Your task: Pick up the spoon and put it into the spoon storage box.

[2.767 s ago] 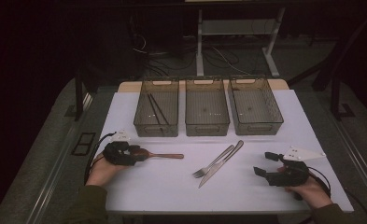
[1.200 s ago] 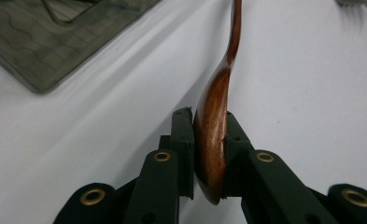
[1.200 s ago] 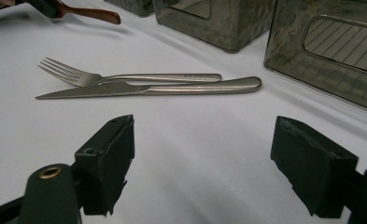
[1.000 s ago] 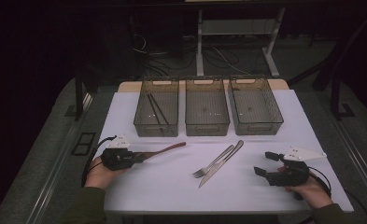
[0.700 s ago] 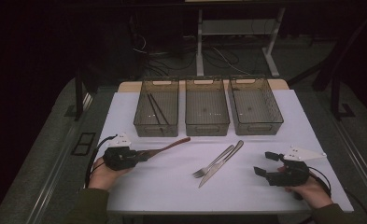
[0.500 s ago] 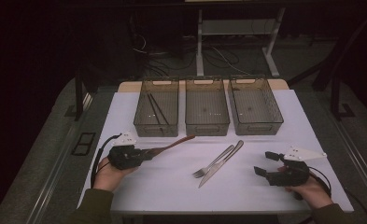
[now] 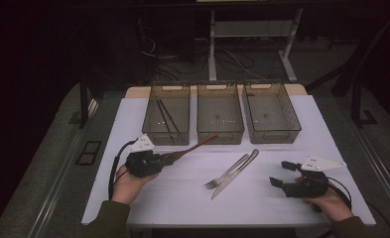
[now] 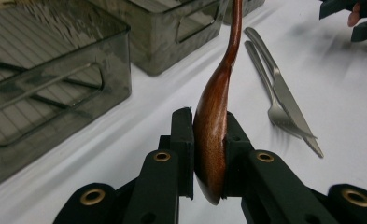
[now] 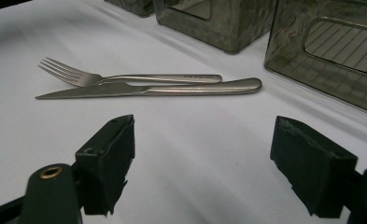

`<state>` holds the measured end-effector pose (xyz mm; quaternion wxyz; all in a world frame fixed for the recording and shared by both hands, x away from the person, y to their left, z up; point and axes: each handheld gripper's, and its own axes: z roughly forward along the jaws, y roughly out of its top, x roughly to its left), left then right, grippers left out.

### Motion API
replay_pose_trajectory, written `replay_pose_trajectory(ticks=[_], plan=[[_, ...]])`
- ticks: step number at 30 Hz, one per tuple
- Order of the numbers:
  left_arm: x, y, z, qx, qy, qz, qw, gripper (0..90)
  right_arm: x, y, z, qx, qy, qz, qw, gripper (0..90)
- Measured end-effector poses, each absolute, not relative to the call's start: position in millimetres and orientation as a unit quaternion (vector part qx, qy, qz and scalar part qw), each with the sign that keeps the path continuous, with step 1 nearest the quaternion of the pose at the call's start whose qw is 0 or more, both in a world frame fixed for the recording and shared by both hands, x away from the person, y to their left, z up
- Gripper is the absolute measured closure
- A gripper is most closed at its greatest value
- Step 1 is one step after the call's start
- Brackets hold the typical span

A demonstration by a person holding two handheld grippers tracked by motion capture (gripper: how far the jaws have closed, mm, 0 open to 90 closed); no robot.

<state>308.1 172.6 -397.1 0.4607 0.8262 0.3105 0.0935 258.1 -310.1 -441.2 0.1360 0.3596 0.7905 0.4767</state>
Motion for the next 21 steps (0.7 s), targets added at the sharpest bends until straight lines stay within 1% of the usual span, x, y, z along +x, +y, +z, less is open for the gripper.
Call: replay_pose_trajectory(ticks=[5, 11, 21], plan=[[313, 169, -394, 0.823, 0.312, 0.096, 0.465, 78.3, 258, -308, -442, 0.357, 0.793, 0.474, 0.135, 19.0], [319, 163, -389, 0.824, 0.311, 0.098, 0.463, 78.3, 258, -304, -443, 0.361, 0.794, 0.47, 0.134, 10.0], [330, 149, -380, 0.823, 0.312, 0.104, 0.462, 78.3, 258, -299, -443, 0.365, 0.794, 0.466, 0.139, 9.9]])
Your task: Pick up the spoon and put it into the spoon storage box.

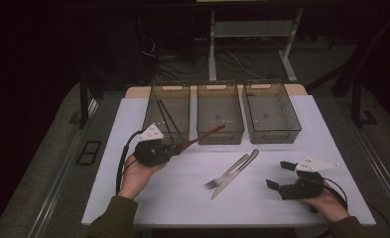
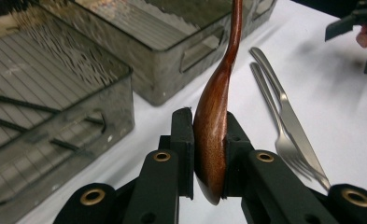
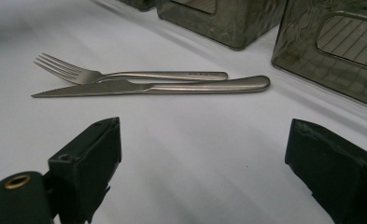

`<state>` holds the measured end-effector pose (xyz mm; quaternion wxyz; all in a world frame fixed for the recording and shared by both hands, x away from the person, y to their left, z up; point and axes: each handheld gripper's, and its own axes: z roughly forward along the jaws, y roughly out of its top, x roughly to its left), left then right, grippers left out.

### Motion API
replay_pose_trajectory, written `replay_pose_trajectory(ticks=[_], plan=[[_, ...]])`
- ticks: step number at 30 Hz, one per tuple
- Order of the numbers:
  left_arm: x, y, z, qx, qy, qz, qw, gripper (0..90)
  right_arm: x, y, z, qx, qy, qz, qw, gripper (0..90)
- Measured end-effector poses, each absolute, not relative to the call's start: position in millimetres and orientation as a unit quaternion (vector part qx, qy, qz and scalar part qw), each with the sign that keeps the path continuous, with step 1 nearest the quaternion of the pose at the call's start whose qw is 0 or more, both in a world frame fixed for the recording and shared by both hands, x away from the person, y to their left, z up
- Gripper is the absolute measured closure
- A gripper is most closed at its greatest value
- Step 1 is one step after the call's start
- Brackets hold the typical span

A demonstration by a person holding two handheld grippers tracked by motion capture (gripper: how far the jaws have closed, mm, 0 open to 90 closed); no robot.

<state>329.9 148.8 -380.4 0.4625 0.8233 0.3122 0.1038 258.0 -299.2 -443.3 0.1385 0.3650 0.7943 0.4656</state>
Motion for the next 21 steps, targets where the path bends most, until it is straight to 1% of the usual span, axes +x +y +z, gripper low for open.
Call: replay_pose_trajectory(ticks=[4, 5, 6, 13, 21], plan=[[337, 140, -376, 0.822, 0.312, 0.112, 0.463, 78.3, 259, -300, -444, 0.37, 0.794, 0.462, 0.138, 9.8], [340, 138, -375, 0.822, 0.312, 0.113, 0.462, 78.3, 259, -300, -443, 0.372, 0.793, 0.462, 0.138, 6.4], [343, 136, -374, 0.822, 0.314, 0.115, 0.462, 78.3, 259, -300, -444, 0.375, 0.793, 0.462, 0.134, 0.5], [364, 118, -366, 0.821, 0.321, 0.123, 0.457, 78.3, 258, -298, -444, 0.375, 0.795, 0.46, 0.123, 0.4], [390, 99, -356, 0.818, 0.336, 0.137, 0.447, 78.3, 258, -295, -446, 0.363, 0.802, 0.457, 0.13, 0.5]])
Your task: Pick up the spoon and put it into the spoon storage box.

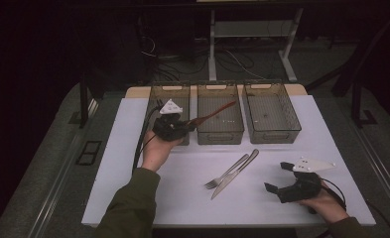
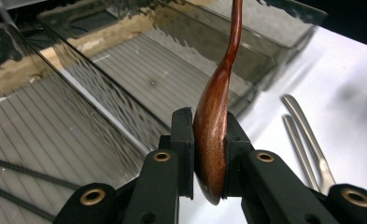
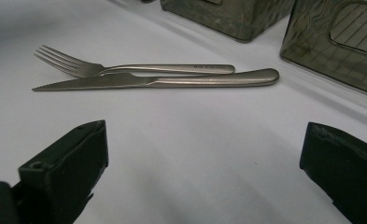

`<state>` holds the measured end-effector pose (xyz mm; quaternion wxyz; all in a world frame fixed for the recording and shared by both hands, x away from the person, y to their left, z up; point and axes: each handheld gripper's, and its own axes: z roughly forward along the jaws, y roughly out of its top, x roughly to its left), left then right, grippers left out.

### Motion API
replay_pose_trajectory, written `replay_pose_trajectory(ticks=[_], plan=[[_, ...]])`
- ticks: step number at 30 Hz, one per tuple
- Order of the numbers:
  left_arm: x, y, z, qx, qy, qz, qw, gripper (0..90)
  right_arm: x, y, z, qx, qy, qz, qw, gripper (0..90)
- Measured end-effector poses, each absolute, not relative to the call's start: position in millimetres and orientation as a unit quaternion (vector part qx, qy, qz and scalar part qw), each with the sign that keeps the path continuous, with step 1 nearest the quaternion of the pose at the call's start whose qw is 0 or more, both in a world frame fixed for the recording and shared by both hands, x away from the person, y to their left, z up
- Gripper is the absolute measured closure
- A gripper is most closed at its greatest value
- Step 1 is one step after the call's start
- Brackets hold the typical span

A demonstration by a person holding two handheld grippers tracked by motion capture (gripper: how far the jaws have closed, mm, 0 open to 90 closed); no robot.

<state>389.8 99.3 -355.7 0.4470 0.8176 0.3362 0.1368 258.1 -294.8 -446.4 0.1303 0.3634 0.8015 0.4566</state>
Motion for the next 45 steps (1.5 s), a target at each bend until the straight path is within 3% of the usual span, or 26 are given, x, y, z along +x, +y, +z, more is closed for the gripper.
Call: replay_pose_trajectory(ticks=[20, 45], plan=[[452, 44, -371, 0.82, 0.394, 0.175, 0.377, 78.3, 259, -300, -445, 0.368, 0.794, 0.465, 0.133, 0.5], [457, 33, -383, 0.823, 0.424, 0.172, 0.337, 77.6, 258, -303, -444, 0.37, 0.792, 0.467, 0.135, 0.5]])
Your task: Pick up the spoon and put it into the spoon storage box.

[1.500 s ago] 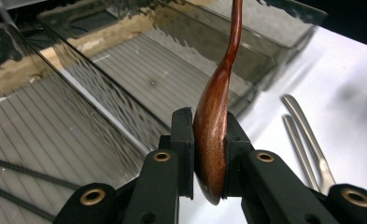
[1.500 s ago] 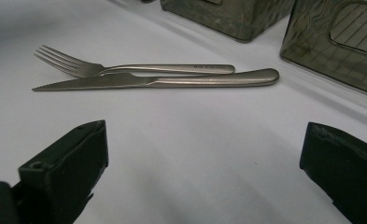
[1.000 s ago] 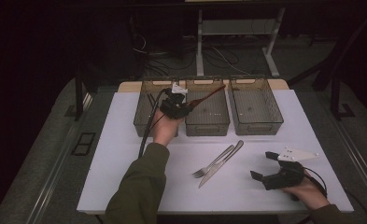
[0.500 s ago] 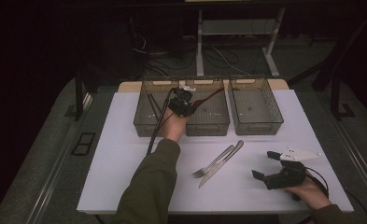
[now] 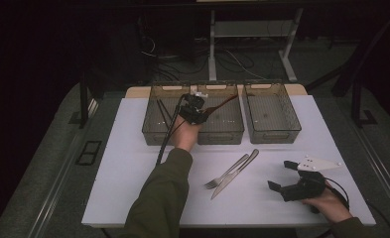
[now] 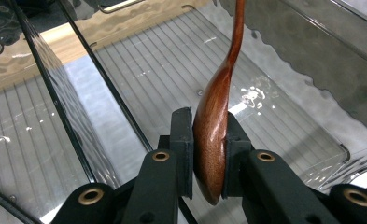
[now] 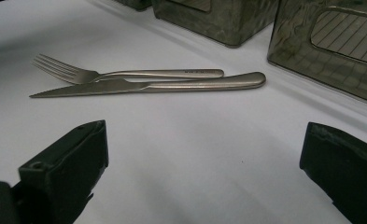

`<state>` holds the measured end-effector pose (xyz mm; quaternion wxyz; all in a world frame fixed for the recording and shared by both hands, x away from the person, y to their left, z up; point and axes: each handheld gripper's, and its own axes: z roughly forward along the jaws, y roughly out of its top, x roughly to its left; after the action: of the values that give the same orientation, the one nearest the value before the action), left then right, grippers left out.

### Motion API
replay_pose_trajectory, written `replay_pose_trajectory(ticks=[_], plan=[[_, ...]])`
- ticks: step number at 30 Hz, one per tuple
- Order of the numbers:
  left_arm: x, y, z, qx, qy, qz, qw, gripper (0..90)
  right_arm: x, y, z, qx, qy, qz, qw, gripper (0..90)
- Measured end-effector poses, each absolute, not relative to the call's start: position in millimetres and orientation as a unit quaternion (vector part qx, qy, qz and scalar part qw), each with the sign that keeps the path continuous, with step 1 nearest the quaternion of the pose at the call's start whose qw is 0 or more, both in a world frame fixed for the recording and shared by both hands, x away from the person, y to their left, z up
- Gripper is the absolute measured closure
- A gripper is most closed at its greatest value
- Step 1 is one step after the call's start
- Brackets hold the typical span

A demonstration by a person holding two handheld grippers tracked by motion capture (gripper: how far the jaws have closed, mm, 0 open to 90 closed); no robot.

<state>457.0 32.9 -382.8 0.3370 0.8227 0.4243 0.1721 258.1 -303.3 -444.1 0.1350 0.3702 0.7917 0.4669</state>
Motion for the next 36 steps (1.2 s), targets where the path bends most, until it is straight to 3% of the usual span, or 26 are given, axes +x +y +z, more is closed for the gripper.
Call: replay_pose_trajectory(ticks=[5, 14, 26, 36], plan=[[457, 32, -383, 0.824, 0.419, 0.167, 0.344, 76.3, 258, -304, -444, 0.37, 0.792, 0.466, 0.136, 0.5], [453, 31, -378, 0.822, 0.402, 0.16, 0.369, 60.7, 258, -304, -444, 0.369, 0.792, 0.466, 0.137, 0.5], [434, 45, -357, 0.834, 0.333, 0.136, 0.419, 40.2, 258, -303, -444, 0.372, 0.792, 0.465, 0.136, 0.5], [399, 65, -351, 0.832, 0.291, 0.112, 0.459, 29.7, 259, -303, -444, 0.374, 0.791, 0.466, 0.135, 0.5]])
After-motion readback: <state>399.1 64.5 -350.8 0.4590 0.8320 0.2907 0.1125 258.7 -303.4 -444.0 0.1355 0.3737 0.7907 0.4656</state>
